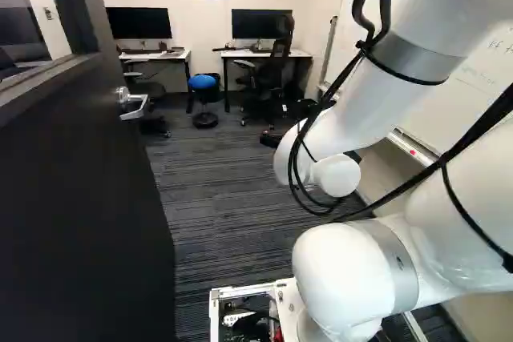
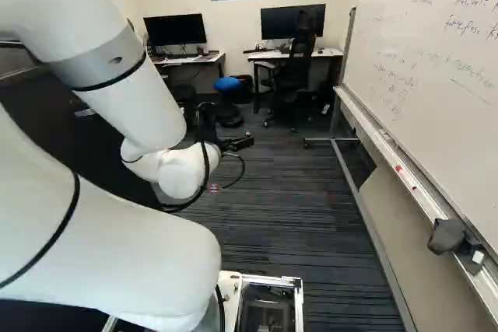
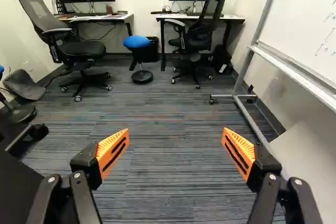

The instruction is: Open the door and move inside

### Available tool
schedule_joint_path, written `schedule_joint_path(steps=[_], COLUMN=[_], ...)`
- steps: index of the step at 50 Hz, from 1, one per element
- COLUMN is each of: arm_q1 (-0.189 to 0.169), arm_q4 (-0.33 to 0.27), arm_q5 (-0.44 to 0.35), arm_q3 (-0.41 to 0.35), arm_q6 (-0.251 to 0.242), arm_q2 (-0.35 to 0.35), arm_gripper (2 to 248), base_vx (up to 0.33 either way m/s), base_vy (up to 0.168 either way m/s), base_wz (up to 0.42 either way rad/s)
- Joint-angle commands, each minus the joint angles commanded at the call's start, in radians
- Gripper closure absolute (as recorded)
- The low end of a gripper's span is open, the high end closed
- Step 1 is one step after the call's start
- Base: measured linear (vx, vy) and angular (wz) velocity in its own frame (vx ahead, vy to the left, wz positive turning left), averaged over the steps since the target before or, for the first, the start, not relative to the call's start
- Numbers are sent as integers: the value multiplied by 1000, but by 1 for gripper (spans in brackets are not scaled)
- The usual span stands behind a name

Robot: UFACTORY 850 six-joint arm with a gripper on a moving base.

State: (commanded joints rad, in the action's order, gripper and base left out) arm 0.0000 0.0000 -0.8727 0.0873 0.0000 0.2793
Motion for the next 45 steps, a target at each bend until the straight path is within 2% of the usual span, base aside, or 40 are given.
schedule_joint_path(steps=[45], arm_q1=[0], arm_q4=[0], arm_q5=[0], arm_q3=[0], arm_q6=[0], arm_q2=[0], arm_gripper=[3], base_vx=[214], base_vy=[6], base_wz=[-12])
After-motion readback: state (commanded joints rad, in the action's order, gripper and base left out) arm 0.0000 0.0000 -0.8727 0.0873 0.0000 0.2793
